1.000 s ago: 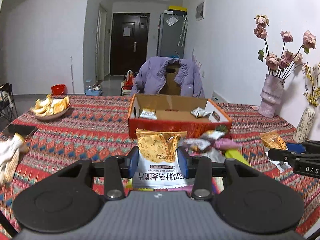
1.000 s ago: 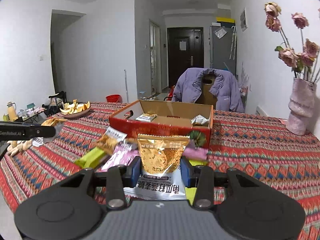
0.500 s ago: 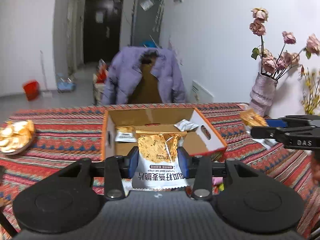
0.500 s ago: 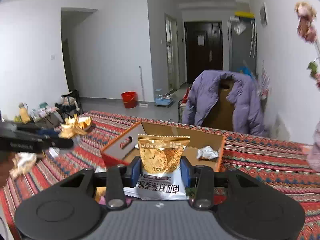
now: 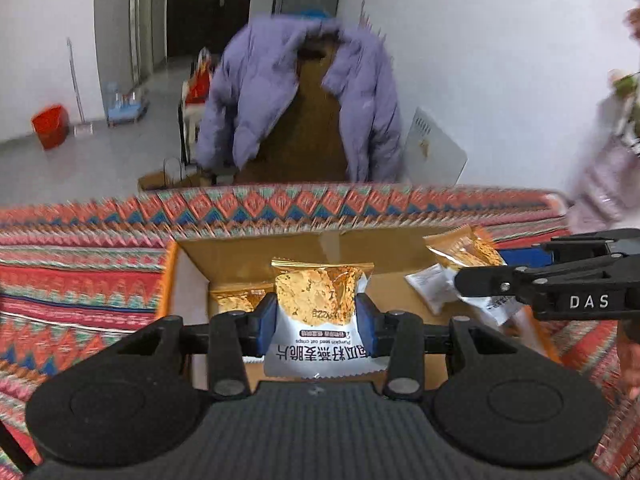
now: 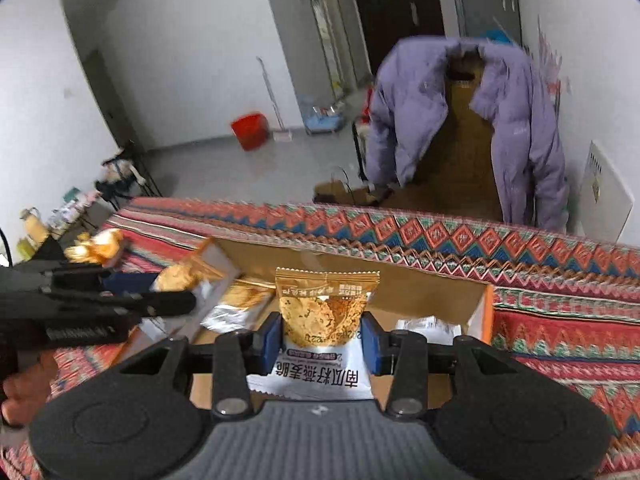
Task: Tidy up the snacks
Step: 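Carry both packets over the box and release them inside, then move both tools back to the snack pile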
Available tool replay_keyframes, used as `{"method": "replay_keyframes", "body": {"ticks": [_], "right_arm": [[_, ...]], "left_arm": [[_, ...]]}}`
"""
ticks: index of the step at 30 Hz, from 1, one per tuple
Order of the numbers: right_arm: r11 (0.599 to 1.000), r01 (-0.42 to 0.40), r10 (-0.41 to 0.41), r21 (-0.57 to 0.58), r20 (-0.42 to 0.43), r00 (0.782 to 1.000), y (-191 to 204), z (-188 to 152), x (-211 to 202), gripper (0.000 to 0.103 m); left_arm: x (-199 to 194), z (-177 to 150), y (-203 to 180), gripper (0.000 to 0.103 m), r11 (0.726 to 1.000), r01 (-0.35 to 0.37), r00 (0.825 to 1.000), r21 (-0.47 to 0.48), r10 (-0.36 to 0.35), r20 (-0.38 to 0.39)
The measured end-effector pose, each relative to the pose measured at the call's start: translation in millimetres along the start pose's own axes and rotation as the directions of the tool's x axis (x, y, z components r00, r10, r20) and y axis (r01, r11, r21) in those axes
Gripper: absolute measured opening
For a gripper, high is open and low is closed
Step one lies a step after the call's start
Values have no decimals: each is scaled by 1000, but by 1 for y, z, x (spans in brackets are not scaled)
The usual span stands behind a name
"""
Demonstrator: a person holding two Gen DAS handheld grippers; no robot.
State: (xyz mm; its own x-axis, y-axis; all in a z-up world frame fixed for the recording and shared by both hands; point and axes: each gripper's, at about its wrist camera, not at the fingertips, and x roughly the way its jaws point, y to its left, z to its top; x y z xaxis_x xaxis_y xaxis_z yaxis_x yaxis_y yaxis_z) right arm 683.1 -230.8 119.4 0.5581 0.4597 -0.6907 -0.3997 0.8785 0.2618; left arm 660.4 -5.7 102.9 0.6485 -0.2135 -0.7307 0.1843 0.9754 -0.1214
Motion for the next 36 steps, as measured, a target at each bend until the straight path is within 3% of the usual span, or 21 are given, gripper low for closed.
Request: {"method": "replay_keyframes", "body": {"ticks": [5,8,10,14,21,23,26,31,36], "right_arm": [[998,51,-48,26,-107,993,-15,9,76,41],[996,74,-66,41,-158,985,-25,5,107,45],[995,79,-68,62,-163,984,-28,0,115,53],[994,84,-74,69,-131,989,-26,-1,105,57],[995,87,-86,56,-23,996,-14,16,23,64],[995,89,-90,43,7,996,-7,17,-8,69],[996,82,-83,31,50,995,7,11,-58,74],[997,74,-71,-25,110,991,40,-14,-139,79],[994,35,-21,-104,128,992,77,-64,-201,79]], "left_arm": [[67,6,11,44,997,-55,997,-59,51,-51],[84,5,15,57,995,-42,998,-87,37,-50],[87,5,17,72,995,-31,999,-91,28,-43],[76,9,23,72,995,-36,999,-95,33,-25],[-10,11,26,76,996,-72,997,-56,74,32],[-46,7,25,77,992,-121,990,-44,124,69],[-98,-3,25,81,990,-129,986,-50,134,101],[-185,-33,19,86,990,-137,975,-31,140,174],[-252,-84,7,90,993,-121,964,0,118,239]]}}
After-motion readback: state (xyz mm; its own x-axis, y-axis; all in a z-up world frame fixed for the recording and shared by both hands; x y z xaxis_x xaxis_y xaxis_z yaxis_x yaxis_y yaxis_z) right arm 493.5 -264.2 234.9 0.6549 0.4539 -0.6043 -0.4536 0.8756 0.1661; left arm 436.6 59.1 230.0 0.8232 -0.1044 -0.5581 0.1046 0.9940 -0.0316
